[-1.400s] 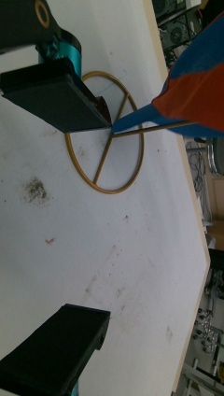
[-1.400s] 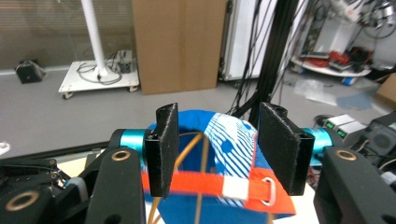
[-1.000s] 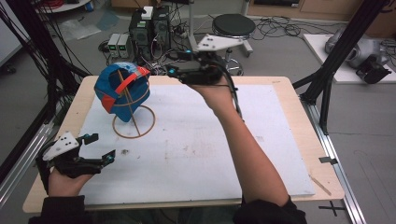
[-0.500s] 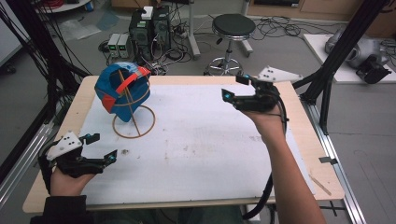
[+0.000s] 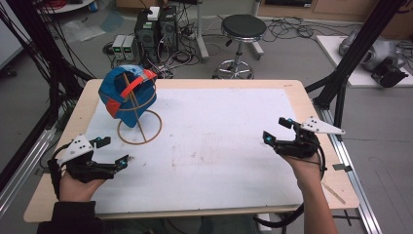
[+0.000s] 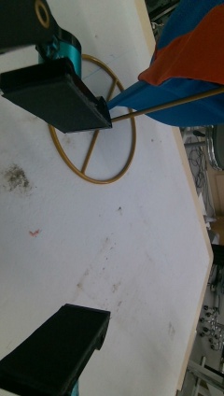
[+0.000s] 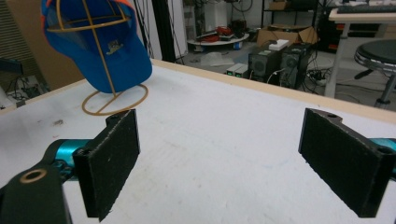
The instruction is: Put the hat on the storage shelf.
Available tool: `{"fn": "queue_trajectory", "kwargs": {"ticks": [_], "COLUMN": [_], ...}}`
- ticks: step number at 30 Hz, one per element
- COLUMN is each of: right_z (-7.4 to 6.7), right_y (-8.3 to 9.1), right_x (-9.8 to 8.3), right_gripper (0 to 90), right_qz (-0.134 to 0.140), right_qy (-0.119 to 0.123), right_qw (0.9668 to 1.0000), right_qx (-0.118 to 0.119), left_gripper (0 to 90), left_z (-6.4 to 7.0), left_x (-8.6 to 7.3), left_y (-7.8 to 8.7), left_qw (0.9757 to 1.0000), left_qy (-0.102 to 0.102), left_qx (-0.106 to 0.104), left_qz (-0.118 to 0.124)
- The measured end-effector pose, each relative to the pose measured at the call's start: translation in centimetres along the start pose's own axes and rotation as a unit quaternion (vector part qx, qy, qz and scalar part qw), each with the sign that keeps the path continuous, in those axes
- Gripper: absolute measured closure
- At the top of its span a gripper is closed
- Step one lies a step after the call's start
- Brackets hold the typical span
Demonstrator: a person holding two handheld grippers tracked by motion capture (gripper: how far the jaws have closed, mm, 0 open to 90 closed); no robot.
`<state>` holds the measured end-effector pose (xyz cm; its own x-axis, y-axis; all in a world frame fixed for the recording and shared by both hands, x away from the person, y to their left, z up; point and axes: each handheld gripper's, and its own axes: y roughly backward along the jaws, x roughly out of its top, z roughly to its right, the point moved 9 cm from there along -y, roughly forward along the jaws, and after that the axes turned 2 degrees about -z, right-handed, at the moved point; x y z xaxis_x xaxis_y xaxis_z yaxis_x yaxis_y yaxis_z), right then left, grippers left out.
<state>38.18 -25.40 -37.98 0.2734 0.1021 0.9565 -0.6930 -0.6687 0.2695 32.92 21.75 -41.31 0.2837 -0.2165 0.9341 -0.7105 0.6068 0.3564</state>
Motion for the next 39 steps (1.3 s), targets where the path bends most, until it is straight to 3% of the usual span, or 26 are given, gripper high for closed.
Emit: {"fn": "queue_trajectory", "kwargs": {"ticks": [9,18,25,39], "right_z": [1.9,3.4,3.4,2.9], "right_y": [1.6,1.5,1.6,1.1], "right_x": [-1.3,-2.5,-2.6,-2.6], "right_gripper": [10.7,10.7,10.7,10.7], "right_qz": [0.006,-0.008,-0.009,-0.02], "right_qy": [-0.006,-0.016,-0.023,-0.013], "right_qw": [0.9997,0.9987,0.9986,0.999], "right_qx": [-0.022,-0.048,-0.047,-0.037], "left_gripper": [8.3,8.3,8.3,8.3], "left_z": [-0.2,0.1,0.0,-0.3], "left_x": [-0.6,-0.7,-0.9,-1.1], "left_y": [-1.5,-1.8,-1.7,-1.6], "left_qw": [0.9999,0.9999,0.9999,0.9998], "left_qy": [0.004,0.001,0.001,0.008], "left_qx": [-0.009,-0.008,-0.006,-0.004], "left_qz": [-0.005,-0.008,-0.013,-0.016]}}
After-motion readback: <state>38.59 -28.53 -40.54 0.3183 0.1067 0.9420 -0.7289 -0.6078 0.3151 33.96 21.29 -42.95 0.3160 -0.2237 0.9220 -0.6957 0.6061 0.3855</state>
